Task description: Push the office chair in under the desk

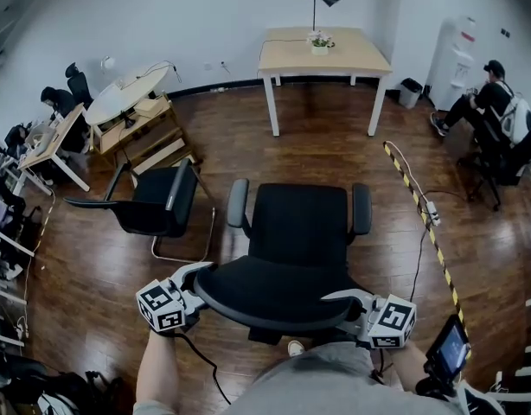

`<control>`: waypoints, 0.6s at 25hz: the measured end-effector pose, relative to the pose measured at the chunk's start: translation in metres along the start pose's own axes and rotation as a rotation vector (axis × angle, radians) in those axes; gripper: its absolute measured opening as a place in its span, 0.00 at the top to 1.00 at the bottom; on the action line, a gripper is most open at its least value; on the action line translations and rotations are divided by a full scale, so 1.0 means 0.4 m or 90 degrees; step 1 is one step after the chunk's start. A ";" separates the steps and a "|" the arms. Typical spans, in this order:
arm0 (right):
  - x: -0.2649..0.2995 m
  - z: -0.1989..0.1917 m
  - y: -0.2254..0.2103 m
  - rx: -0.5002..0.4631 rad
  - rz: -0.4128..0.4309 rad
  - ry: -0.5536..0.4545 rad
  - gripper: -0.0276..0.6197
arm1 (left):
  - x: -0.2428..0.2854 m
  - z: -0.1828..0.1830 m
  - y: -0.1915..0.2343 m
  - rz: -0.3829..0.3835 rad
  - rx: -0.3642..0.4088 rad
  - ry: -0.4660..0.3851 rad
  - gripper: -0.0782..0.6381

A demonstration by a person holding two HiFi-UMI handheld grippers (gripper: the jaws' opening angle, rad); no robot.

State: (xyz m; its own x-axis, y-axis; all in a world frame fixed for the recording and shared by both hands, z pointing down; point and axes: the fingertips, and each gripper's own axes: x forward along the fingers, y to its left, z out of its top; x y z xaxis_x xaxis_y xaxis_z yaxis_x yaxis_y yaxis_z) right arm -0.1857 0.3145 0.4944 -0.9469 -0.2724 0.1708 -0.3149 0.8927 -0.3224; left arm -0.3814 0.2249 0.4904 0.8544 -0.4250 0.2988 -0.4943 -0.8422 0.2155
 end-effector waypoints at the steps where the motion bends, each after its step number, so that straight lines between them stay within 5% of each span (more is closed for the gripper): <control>1: -0.001 0.004 -0.015 0.000 -0.002 -0.001 0.77 | 0.012 0.006 0.008 -0.005 0.001 0.001 0.53; 15: -0.009 0.067 -0.215 0.001 -0.006 -0.016 0.77 | 0.154 0.073 0.131 -0.033 -0.006 0.011 0.56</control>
State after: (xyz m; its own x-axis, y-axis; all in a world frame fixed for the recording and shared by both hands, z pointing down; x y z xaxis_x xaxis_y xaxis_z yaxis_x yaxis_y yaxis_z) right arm -0.1570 0.2292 0.4965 -0.9453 -0.2894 0.1503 -0.3236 0.8896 -0.3225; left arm -0.3499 0.1449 0.4928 0.8764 -0.3745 0.3027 -0.4503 -0.8601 0.2397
